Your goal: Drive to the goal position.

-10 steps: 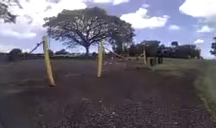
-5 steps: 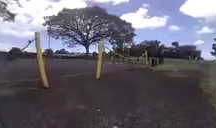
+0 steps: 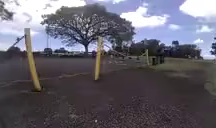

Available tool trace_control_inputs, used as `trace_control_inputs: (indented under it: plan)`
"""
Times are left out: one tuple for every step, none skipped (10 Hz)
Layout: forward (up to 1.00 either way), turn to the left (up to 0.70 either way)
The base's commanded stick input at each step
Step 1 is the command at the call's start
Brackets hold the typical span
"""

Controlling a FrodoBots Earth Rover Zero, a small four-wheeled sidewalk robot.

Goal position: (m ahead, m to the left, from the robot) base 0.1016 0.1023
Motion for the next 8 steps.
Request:
trace_control_inputs:
  plan:
    - [0.50,0.00]
    - [0.50,-0.39]
    - [0.50,-0.50]
    - [0.50,-0.50]
    - [0.50,-0.50]
    - [0.50,-0.50]
    - [0.50,-0.50]
    - [0.50,-0.50]
